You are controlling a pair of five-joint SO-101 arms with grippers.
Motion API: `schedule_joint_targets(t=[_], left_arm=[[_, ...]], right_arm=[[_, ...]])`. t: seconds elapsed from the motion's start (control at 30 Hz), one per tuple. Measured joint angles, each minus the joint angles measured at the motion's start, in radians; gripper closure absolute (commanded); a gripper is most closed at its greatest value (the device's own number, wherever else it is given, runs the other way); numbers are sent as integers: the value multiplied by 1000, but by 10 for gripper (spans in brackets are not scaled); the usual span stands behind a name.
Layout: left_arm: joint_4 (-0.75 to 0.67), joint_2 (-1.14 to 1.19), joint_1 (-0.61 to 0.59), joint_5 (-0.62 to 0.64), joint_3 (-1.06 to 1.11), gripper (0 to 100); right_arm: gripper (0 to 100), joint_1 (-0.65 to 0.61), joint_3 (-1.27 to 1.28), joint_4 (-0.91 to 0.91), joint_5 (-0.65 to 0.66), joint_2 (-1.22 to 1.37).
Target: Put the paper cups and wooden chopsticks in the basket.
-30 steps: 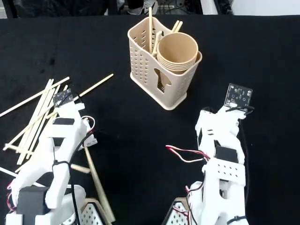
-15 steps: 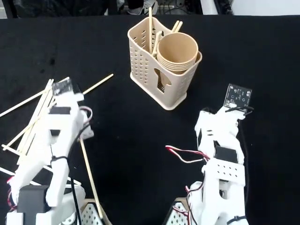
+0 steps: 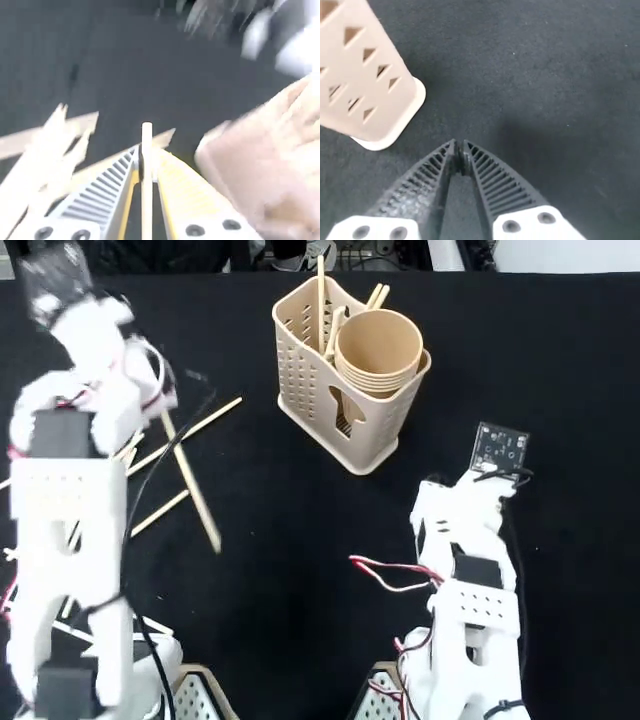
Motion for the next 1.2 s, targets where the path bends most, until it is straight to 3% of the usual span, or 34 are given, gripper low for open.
schedule_joint_targets(t=[0.3, 0.47, 0.57, 0.73, 0.93, 1.2], left_arm=[[-443, -112, 37, -34, -40, 971], [-842, -112, 86, -49, 106, 971], [-1063, -112, 172, -152, 212, 971], [-1206, -110, 324, -339, 334, 971], [-1390, -109, 410, -370, 353, 971], [-1415, 44, 427, -431, 180, 971]], right_arm=[[985, -11, 133, -281, 0, 0], [985, -11, 149, -336, 0, 0], [985, -11, 149, -339, 0, 0], [985, -11, 152, -341, 0, 0], [985, -11, 152, -341, 0, 0], [985, -11, 152, -341, 0, 0]])
